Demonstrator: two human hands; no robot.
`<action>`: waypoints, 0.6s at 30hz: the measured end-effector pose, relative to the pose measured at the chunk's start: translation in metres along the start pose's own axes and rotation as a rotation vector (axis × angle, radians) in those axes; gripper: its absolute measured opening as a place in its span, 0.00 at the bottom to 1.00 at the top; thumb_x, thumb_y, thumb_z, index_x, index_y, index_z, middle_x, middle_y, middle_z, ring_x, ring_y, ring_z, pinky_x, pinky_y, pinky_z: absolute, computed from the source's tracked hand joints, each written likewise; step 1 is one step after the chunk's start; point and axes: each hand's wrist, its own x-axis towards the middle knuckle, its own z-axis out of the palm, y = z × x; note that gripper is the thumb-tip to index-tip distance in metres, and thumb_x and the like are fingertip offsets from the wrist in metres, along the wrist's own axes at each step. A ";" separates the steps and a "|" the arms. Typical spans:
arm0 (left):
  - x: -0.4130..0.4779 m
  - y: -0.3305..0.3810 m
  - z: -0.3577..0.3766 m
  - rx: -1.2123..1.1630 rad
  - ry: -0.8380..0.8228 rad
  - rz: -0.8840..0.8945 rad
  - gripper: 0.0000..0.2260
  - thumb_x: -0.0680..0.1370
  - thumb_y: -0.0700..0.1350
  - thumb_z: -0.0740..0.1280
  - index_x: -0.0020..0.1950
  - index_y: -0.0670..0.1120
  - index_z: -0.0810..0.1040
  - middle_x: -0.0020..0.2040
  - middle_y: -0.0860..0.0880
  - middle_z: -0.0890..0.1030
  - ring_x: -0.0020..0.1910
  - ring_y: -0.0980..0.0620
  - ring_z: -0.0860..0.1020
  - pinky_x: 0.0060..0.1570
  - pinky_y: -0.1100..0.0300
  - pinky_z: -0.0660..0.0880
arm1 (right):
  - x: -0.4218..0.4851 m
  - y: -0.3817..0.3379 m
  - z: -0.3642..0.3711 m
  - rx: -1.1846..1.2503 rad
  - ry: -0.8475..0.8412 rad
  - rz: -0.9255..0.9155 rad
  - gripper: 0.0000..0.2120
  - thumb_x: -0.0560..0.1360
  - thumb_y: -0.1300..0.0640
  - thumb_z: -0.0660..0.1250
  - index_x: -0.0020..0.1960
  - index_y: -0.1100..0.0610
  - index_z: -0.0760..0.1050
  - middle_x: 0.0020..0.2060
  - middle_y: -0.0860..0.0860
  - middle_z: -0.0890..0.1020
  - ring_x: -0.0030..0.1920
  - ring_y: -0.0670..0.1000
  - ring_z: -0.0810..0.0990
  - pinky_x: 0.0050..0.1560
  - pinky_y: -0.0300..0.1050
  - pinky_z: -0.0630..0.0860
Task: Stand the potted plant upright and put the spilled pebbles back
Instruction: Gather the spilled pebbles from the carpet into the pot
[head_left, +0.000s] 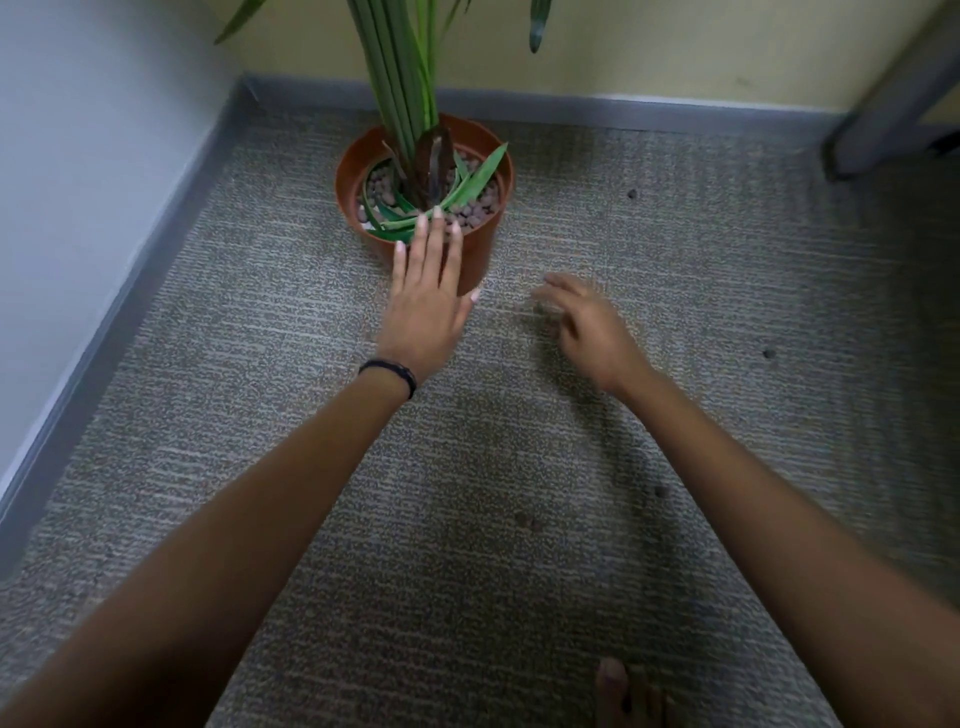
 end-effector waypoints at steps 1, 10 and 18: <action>-0.007 0.005 0.005 0.015 0.005 0.068 0.29 0.81 0.52 0.53 0.76 0.42 0.43 0.77 0.39 0.46 0.76 0.42 0.45 0.74 0.46 0.45 | -0.014 0.011 0.003 -0.018 -0.037 0.018 0.25 0.74 0.74 0.56 0.68 0.58 0.70 0.71 0.58 0.67 0.72 0.56 0.65 0.74 0.49 0.60; -0.140 0.037 0.076 0.058 -0.212 1.068 0.25 0.79 0.50 0.56 0.76 0.50 0.54 0.76 0.48 0.60 0.75 0.45 0.58 0.69 0.41 0.61 | -0.170 0.088 0.023 -0.125 -0.194 0.118 0.18 0.78 0.64 0.61 0.68 0.58 0.71 0.71 0.60 0.68 0.70 0.60 0.67 0.72 0.52 0.62; -0.140 0.034 0.073 -0.058 -0.298 1.230 0.27 0.77 0.39 0.65 0.74 0.48 0.61 0.75 0.50 0.62 0.73 0.48 0.63 0.70 0.51 0.65 | -0.219 0.092 0.036 -0.411 -0.128 0.037 0.36 0.59 0.77 0.74 0.65 0.60 0.74 0.64 0.61 0.76 0.63 0.64 0.76 0.64 0.65 0.64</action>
